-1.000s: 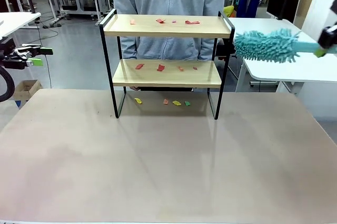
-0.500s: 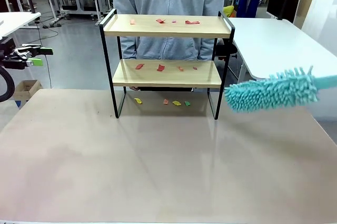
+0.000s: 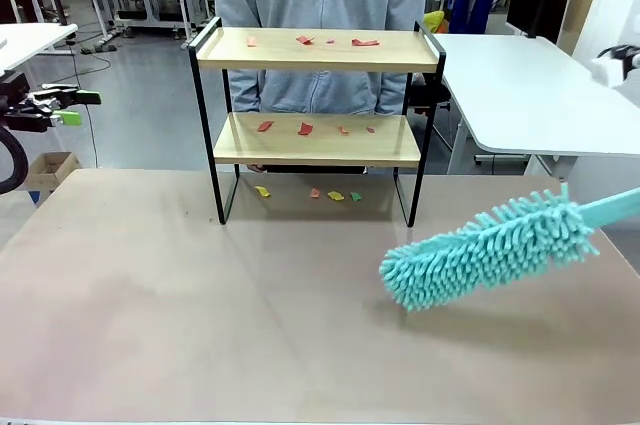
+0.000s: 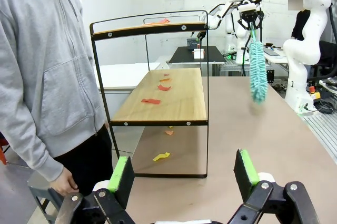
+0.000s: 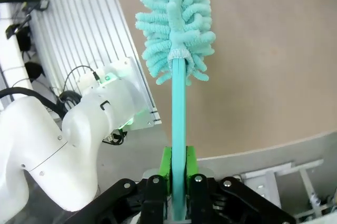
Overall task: Clean the shelf.
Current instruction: Clean the specific section of the Shelf indicated by the human with the Duster.
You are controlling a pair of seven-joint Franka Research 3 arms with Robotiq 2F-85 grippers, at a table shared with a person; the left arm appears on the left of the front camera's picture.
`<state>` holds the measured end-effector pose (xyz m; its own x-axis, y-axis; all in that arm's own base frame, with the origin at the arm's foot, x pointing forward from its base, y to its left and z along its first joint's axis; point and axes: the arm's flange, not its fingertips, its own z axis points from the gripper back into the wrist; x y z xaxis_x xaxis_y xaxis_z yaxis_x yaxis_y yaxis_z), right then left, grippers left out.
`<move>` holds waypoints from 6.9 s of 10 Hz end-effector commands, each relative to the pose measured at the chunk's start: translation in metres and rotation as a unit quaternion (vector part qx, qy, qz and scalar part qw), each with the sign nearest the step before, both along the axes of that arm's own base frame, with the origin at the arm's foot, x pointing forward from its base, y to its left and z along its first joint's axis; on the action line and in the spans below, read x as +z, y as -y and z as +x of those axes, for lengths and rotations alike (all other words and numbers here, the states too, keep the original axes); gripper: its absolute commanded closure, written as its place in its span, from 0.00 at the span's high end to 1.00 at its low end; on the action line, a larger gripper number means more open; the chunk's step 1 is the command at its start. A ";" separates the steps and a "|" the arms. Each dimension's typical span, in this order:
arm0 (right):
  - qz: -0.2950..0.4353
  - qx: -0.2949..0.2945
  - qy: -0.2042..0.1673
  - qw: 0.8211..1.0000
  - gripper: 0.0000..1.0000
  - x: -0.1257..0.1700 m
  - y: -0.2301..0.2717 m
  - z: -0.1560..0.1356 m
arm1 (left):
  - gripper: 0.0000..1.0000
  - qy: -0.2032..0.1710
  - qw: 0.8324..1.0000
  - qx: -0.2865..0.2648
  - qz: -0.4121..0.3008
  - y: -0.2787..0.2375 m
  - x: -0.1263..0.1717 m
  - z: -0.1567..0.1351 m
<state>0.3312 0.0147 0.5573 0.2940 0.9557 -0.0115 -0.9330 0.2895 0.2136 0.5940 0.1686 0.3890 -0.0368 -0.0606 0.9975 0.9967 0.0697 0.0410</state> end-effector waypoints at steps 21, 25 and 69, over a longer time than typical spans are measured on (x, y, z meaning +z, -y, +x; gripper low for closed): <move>0.015 0.053 -0.026 0.998 0.13 -0.017 -0.011 0.006 | 1.00 0.007 1.000 -0.004 0.005 0.000 0.001 -0.001; 0.032 0.058 -0.007 0.998 0.13 -0.019 -0.032 0.015 | 1.00 0.007 1.000 -0.004 0.005 0.000 0.001 -0.001; 0.181 -0.488 0.269 0.810 0.13 -0.221 -0.455 0.087 | 1.00 0.007 1.000 -0.004 0.005 0.000 0.001 -0.001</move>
<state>0.4154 0.4565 0.3496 0.7775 0.2260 0.5869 -0.3257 0.9430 0.0684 0.5940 0.1687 0.3885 -0.0361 -0.0604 0.9975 0.9967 0.0699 0.0403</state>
